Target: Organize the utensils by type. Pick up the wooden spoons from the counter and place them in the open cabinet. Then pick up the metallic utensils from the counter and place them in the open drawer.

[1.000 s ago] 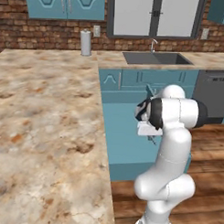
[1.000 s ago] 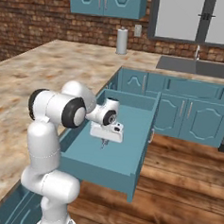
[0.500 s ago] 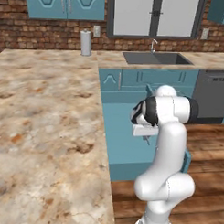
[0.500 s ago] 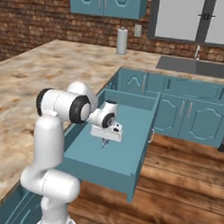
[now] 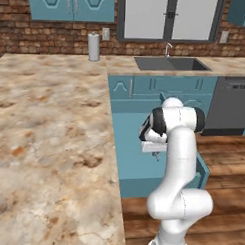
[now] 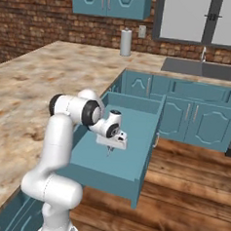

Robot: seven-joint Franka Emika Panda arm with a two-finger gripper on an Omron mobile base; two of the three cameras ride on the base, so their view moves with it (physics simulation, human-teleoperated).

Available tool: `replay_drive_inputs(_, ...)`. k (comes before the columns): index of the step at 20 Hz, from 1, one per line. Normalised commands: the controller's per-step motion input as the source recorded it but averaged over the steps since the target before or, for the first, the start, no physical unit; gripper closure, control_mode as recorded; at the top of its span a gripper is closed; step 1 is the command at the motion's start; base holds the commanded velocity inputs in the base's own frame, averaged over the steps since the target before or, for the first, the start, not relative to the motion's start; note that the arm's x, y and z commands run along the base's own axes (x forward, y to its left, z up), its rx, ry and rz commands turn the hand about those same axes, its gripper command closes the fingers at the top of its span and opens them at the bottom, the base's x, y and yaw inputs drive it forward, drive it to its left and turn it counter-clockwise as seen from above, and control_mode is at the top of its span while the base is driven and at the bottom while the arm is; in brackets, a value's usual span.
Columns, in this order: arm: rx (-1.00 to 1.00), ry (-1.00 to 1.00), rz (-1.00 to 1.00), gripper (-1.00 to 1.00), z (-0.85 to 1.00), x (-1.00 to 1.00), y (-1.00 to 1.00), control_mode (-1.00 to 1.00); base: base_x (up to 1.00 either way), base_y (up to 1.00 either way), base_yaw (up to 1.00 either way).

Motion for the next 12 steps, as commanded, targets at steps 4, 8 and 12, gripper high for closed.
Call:
replay_drive_inputs(4, 0.0, -0.11, 0.0, 1.0, -0.5, 0.32, 0.0, -1.0, 0.0, 0.0, 0.0)
replay_drive_inputs(8, 0.0, -0.08, 0.0, 1.0, -0.45, 0.21, 0.0, -1.0, 0.0, 0.0, 0.0)
replay_drive_inputs(12, 0.0, -0.07, 0.0, 1.0, -0.36, 0.14, 0.0, -1.0, 0.0, 0.0, 0.0)
